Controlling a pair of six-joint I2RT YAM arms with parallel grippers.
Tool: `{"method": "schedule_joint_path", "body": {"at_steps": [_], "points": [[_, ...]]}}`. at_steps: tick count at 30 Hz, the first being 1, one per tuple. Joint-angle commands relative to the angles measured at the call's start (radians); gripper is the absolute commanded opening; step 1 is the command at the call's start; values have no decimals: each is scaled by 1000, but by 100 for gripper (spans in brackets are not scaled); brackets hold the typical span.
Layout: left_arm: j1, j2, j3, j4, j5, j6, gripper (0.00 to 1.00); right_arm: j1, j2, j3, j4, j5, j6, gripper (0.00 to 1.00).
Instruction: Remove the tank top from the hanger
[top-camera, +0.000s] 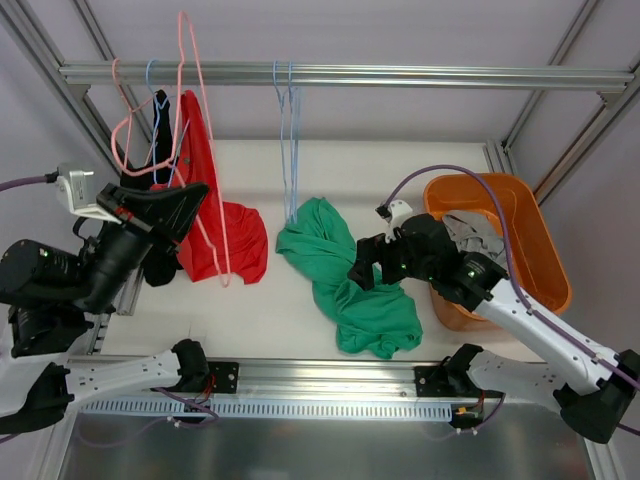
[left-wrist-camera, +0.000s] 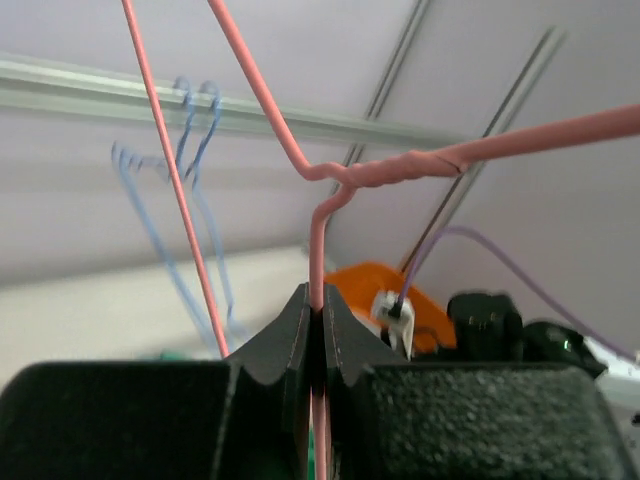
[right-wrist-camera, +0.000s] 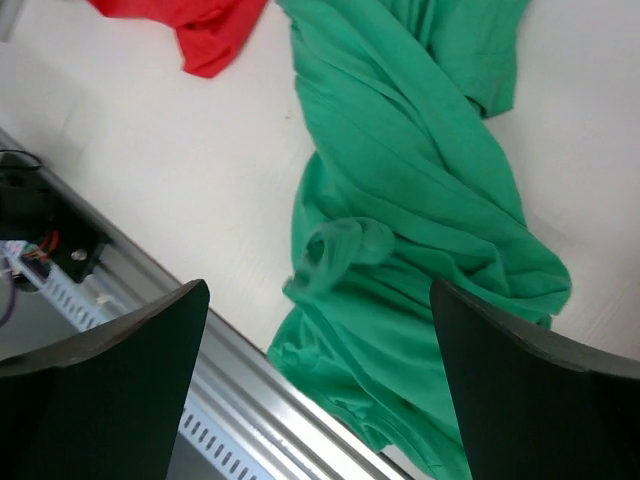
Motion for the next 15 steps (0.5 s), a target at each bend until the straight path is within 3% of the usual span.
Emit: {"method": "schedule_joint_path", "body": {"at_steps": [1, 5, 11, 13, 15], "points": [[0, -76, -80, -330, -130, -191, 0, 7, 5, 9, 84, 130, 2, 99], [0, -76, -61, -488, -142, -268, 0, -18, 0, 38, 63, 167, -19, 99], [2, 127, -9, -608, -156, -340, 0, -28, -10, 53, 43, 170, -24, 99], [58, 169, 6, -617, -118, -343, 0, -27, -21, 46, 38, 165, -22, 100], [167, 223, 25, -626, 17, -335, 0, -29, -32, 41, 30, 165, -22, 99]]}}
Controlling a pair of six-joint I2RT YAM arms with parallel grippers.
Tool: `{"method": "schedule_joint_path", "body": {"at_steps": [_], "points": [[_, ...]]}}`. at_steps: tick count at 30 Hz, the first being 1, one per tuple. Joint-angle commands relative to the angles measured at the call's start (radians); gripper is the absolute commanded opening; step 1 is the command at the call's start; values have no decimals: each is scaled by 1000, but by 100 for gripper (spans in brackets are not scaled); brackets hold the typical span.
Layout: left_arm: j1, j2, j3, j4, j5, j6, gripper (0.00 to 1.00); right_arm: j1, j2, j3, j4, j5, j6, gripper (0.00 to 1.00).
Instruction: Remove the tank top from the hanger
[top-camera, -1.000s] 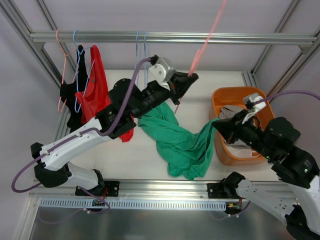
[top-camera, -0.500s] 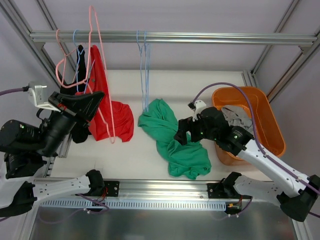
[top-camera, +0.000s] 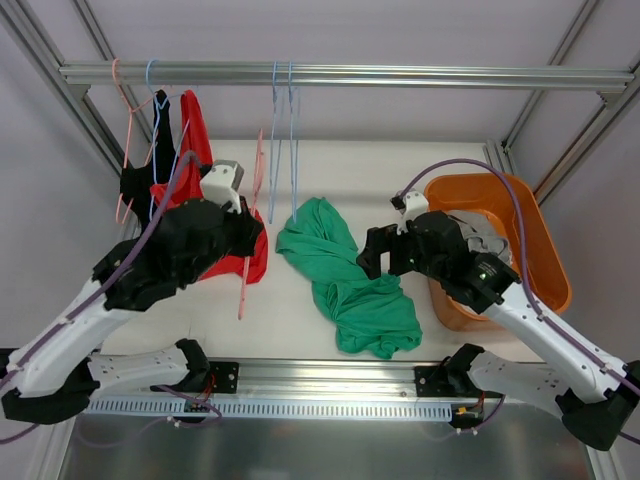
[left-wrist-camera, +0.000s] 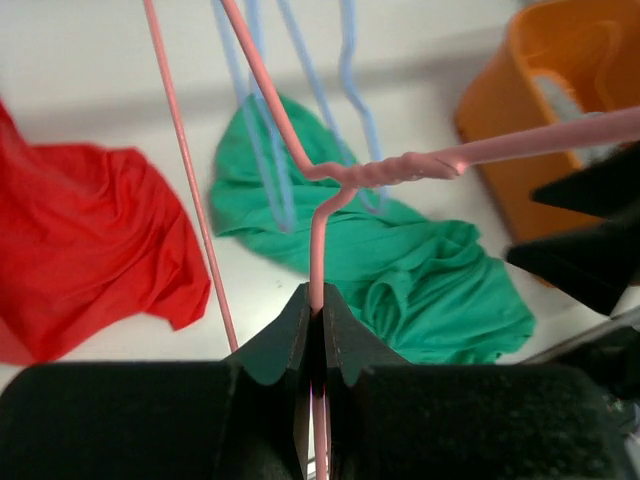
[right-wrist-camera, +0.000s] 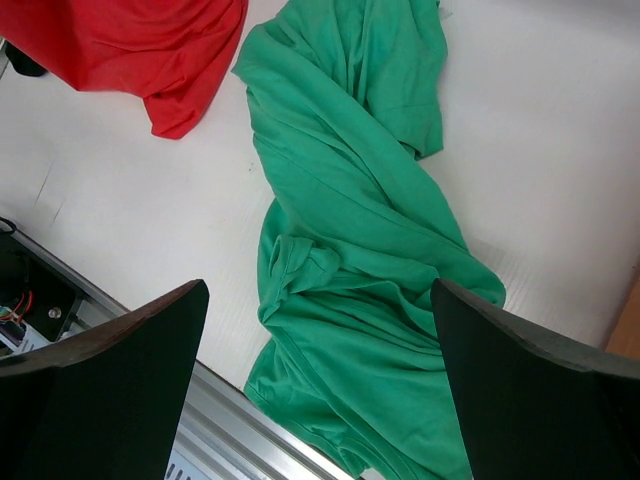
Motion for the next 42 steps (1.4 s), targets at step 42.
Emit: {"method": "schedule_joint_path", "body": {"at_steps": [42], "points": [[705, 513, 531, 182, 920, 38, 0, -14, -32, 28, 14, -20, -55, 99]]}}
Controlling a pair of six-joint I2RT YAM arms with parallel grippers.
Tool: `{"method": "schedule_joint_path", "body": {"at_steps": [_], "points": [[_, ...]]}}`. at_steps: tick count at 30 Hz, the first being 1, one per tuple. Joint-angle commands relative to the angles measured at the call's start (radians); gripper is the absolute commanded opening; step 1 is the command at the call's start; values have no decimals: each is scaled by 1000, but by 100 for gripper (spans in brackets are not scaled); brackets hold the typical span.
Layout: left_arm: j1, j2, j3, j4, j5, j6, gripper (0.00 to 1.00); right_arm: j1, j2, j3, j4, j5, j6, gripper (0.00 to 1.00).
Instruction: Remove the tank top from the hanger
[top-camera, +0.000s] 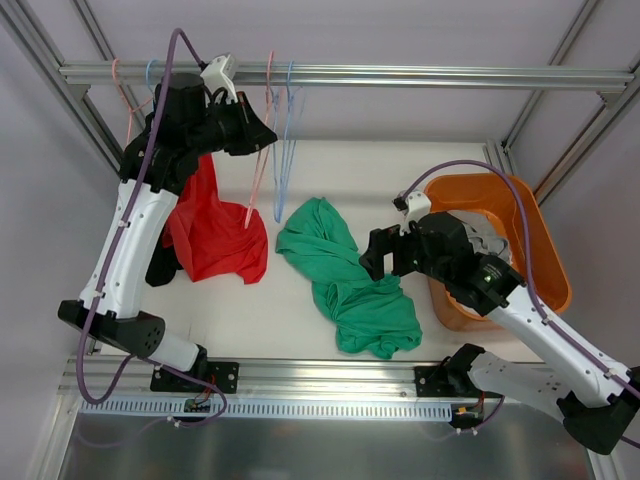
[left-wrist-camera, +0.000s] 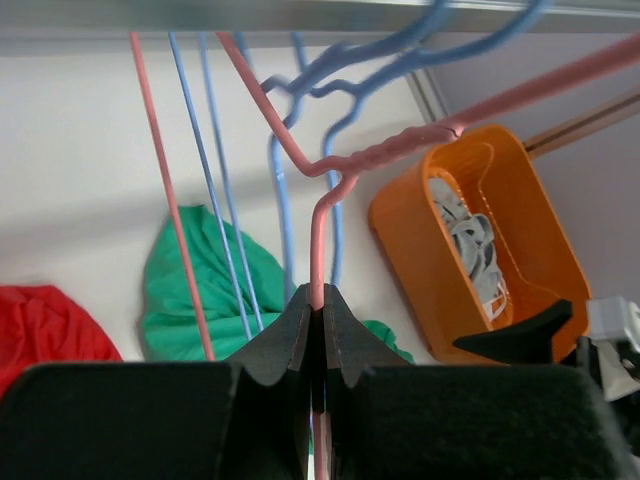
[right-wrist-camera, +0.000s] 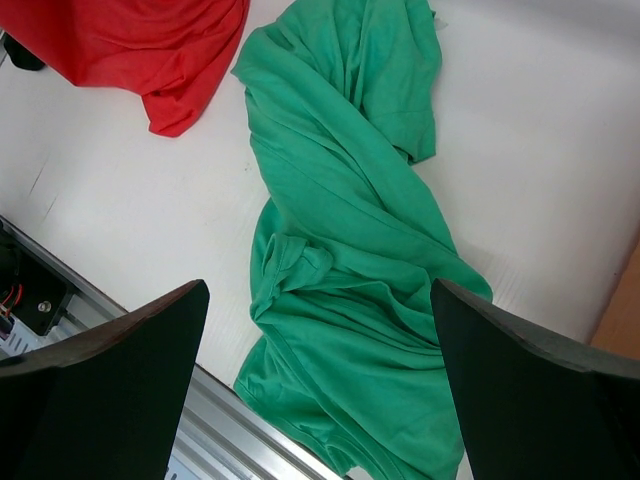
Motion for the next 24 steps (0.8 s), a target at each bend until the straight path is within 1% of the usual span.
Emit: {"method": "schedule_joint_path", "body": {"at_steps": [1, 4, 6, 7, 10, 13, 19, 24], "points": [[8, -84, 12, 93, 91, 16, 0, -5, 4, 30, 25, -11, -16, 99], [8, -101, 8, 98, 76, 27, 0, -5, 10, 28, 25, -17, -16, 99], [10, -106, -2, 98, 41, 13, 0, -5, 10, 28, 27, -24, -13, 99], [11, -110, -25, 98, 3, 6, 0, -5, 7, 27, 27, -22, -11, 100], [24, -112, -74, 99, -50, -22, 0, -5, -2, 27, 27, -27, -11, 99], [33, -92, -88, 112, -35, -28, 0, -5, -13, 24, 24, -28, -13, 99], [53, -11, -62, 119, 7, -40, 0, -3, -25, 18, 27, -33, -8, 100], [64, 8, -105, 128, 11, -57, 0, -5, -22, 4, 33, -44, -5, 99]]}}
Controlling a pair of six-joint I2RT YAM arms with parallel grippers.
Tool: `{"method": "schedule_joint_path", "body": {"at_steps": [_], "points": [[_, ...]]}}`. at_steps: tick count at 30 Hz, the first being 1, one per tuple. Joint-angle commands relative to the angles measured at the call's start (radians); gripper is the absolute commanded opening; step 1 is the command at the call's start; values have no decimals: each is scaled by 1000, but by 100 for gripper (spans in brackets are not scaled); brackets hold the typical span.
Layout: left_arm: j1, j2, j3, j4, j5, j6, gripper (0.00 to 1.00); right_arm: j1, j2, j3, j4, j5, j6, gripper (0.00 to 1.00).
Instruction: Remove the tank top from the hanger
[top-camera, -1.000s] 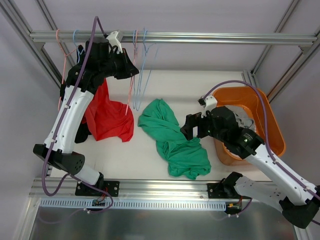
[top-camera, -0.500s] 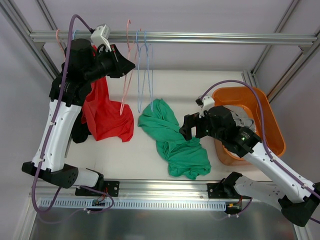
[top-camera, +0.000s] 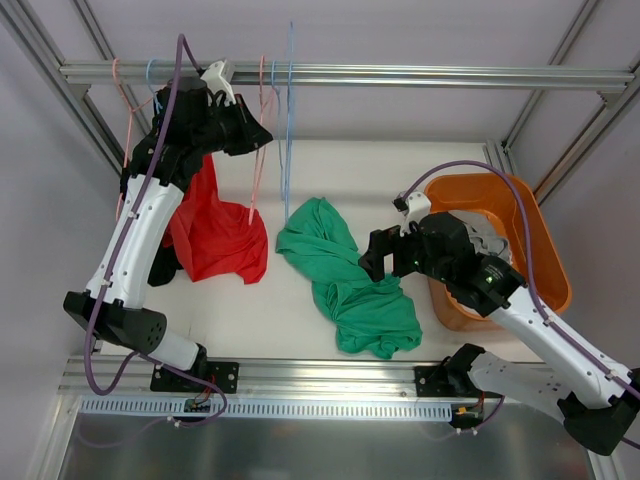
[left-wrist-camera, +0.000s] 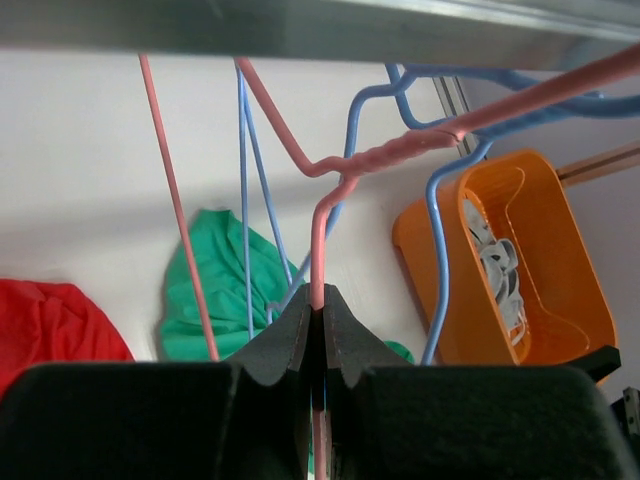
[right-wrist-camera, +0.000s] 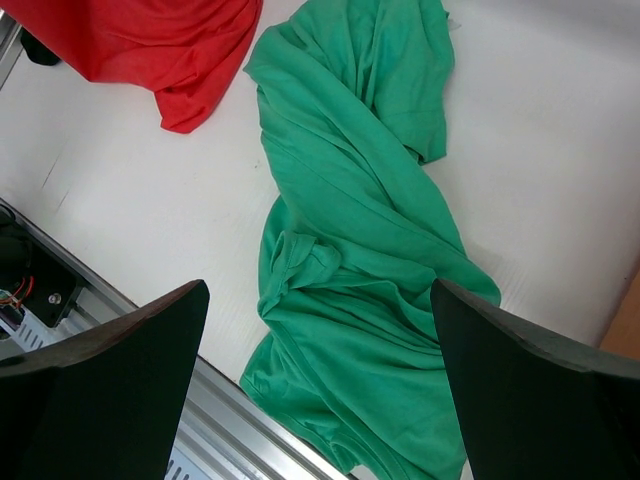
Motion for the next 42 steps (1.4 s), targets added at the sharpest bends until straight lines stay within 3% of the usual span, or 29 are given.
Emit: {"method": "schedule_joint_path", "body": {"at_steps": [1, 7, 9, 13, 14, 15, 24, 27, 29, 33, 34, 36, 37, 38, 42], "points": [[11, -1, -17, 44, 25, -35, 0, -3, -14, 2, 36, -26, -4, 99], [11, -39, -55, 50, 47, -39, 0, -2, 34, -19, 74, -119, -36, 99], [10, -65, -80, 52, 42, -32, 30, -2, 78, -18, 82, -145, -82, 100], [11, -190, -149, 52, -11, -5, 71, 6, 248, -13, 128, -129, -101, 99], [11, -215, -166, 52, -37, 1, 93, 6, 279, -7, 142, -128, -102, 100], [10, -241, -202, 52, -51, 10, 99, 6, 313, -1, 166, -130, -107, 99], [10, -638, -469, 40, -114, 57, 99, 14, 723, 143, 278, -106, -174, 99], [11, -767, -547, 12, -140, 84, 99, 18, 869, 180, 280, -37, -159, 99], [10, -823, -583, -19, -152, 112, 99, 23, 920, 182, 280, 92, -121, 99], [11, -958, -630, -92, -205, 168, 99, 56, 983, 150, 281, 138, -82, 98], [10, -979, -646, -101, -238, 179, 99, 64, 977, 128, 286, 131, -79, 83], [11, -1046, -719, -108, -273, 202, 99, 78, 953, 101, 306, 134, -72, 45], [11, -1073, -747, -108, -310, 205, 99, 81, 933, 84, 315, 129, -61, 11], [10, -1094, -778, -106, -356, 205, 99, 81, 875, 58, 327, 128, -56, 0], [11, -1197, -935, -83, -421, 201, 99, 78, 656, 39, 314, 134, -53, 0]]}}
